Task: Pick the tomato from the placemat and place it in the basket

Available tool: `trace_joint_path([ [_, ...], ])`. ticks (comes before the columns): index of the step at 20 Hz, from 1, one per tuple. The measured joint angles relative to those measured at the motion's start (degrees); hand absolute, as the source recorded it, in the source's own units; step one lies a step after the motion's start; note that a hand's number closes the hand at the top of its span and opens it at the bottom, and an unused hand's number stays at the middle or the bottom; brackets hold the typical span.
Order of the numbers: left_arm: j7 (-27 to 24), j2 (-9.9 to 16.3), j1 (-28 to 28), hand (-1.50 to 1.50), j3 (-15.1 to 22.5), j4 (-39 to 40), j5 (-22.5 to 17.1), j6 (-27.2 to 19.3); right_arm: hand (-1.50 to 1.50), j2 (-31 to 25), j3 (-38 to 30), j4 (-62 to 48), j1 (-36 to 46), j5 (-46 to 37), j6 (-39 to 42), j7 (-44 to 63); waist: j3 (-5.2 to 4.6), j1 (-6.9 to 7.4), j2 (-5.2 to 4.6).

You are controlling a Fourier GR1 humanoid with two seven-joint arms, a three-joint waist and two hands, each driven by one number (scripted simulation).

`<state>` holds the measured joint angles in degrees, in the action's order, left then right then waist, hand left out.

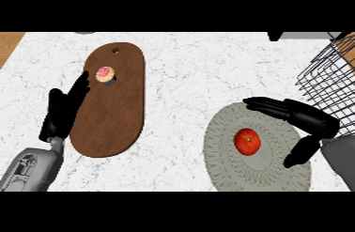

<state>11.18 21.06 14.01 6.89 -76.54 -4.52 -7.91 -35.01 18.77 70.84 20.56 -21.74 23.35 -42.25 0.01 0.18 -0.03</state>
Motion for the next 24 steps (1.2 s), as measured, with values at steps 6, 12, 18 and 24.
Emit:
trace_joint_path([
  [6, 0.65, -1.46, -1.64, 0.00, -0.96, -1.93, 1.97, 0.71, -1.50, 4.23, 0.06, -1.43, 0.76, -3.25, -0.45, 0.90, 0.00, 0.03, 0.02],
  [12, 1.97, -2.69, -1.43, 0.00, -2.55, -2.62, 3.07, 2.24, -1.50, 5.66, 0.13, 0.06, -0.97, -6.38, 0.82, 1.98, -0.01, -0.08, 0.04],
  [18, 1.66, -4.06, -1.77, 0.00, -3.85, -2.31, 4.68, 3.05, -1.50, 8.65, -0.02, -1.64, -0.04, -9.01, 1.65, 2.97, 0.00, -0.03, 0.01],
  [24, 1.99, -4.55, -3.33, 0.00, -5.29, -4.25, 5.37, 5.00, -1.50, 10.94, -0.71, -4.12, -0.39, -11.85, 0.29, 1.77, -0.04, 0.00, 0.05],
])
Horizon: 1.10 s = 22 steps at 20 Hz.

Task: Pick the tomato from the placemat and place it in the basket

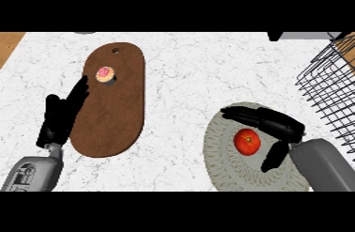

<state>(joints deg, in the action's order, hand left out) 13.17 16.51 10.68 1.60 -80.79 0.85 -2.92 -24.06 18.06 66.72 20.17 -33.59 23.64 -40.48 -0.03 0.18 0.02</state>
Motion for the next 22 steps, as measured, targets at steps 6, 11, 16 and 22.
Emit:
trace_joint_path([
  [6, -0.61, -0.41, -0.20, 0.00, -1.44, 0.12, 0.76, 1.06, 1.50, 1.32, 1.00, 0.07, 0.20, -4.59, -3.48, -2.46, -0.41, -0.03, 0.26],
  [11, -0.54, -0.96, 0.58, 0.00, -2.16, 0.74, 1.67, 1.14, 1.50, 1.49, 0.98, 0.84, -0.43, -7.59, -7.96, -5.37, -0.52, -0.17, 0.33],
  [16, -0.71, -1.54, 1.64, 0.00, -2.70, 2.22, 2.31, 1.35, 1.50, 1.40, 0.14, 2.79, -1.85, -10.90, -11.50, -3.45, -0.57, -0.49, 0.43],
  [22, -0.98, -0.93, 0.06, 0.00, -3.63, 1.98, 2.24, 1.11, 1.50, 0.59, -0.40, 7.08, -4.42, -21.10, -13.88, 19.12, -0.63, -1.88, 1.27],
])
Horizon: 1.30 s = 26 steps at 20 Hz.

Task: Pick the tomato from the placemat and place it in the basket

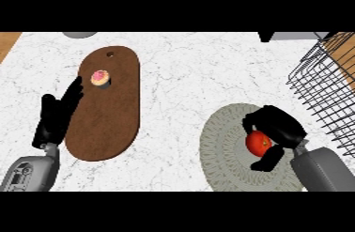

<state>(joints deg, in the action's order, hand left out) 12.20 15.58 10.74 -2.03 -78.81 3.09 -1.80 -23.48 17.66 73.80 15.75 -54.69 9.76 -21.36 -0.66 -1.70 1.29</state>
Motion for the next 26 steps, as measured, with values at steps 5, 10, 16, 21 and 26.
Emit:
trace_joint_path([
  [5, 0.77, -0.21, -0.01, 0.00, -0.05, -0.81, -0.18, 0.09, 1.50, 3.45, 1.74, 12.29, -4.94, -5.32, 2.41, 16.59, 0.13, -0.30, -0.19],
  [10, 1.44, -0.45, -0.19, 0.00, 0.12, -1.70, 0.19, -0.18, 1.50, 8.22, -0.21, 28.19, -11.87, 0.46, 7.79, 25.65, 0.45, -0.41, -0.49],
  [16, 0.90, -0.86, -0.44, 0.00, 0.26, -1.21, 0.57, -0.36, 1.50, 16.55, -5.15, 46.27, -12.54, 11.56, 13.74, 36.66, 0.52, -0.29, -0.65],
  [21, 0.44, -0.64, -1.29, 0.00, 0.27, -2.22, 0.30, 0.49, 1.50, 20.78, -10.59, 58.79, -5.82, 18.45, 20.18, 51.71, 0.52, 0.67, -0.76],
  [26, 1.58, -0.92, 0.23, 0.00, 0.38, -1.94, 0.54, 0.44, 1.50, 22.67, -16.21, 59.51, 8.45, 21.74, 24.83, 66.21, 0.50, 0.98, -0.82],
])
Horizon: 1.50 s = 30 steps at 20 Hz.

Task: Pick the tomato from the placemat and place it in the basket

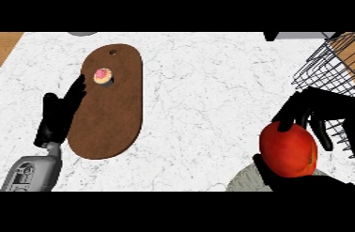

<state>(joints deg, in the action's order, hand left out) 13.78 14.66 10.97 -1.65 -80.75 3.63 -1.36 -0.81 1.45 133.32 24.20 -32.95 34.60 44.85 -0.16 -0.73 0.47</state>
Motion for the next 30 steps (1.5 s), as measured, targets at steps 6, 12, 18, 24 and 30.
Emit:
trace_joint_path([
  [6, -0.93, -0.42, -0.28, 0.00, -0.19, 1.01, 0.16, 0.07, 1.50, -3.39, -11.32, -2.00, 16.05, 9.53, 1.14, 7.81, 0.02, -0.01, 0.04],
  [12, -0.55, -0.50, 0.85, 0.00, -0.19, 1.10, 0.69, -0.21, 1.50, -15.80, -16.73, -10.17, 24.21, 11.47, 4.59, 7.41, 0.01, -0.17, -0.05],
  [18, -0.22, -0.11, 1.74, 0.00, -0.48, 1.41, 0.72, 0.20, 1.50, -30.08, -19.80, -20.52, 25.62, 9.67, 11.52, 2.38, 0.07, 0.12, -0.38],
  [24, -0.39, -0.91, 2.07, 0.00, -0.22, 1.73, 0.90, 0.32, 1.50, -41.21, -23.03, -32.52, 22.64, 5.07, 12.80, -7.83, 0.16, 0.87, -0.70],
  [30, -0.64, -1.85, 1.38, 0.00, 0.25, 1.14, 1.60, 0.15, 1.50, -47.10, -24.91, -43.80, 17.24, 1.17, 6.46, -23.91, 0.21, 1.12, -0.69],
])
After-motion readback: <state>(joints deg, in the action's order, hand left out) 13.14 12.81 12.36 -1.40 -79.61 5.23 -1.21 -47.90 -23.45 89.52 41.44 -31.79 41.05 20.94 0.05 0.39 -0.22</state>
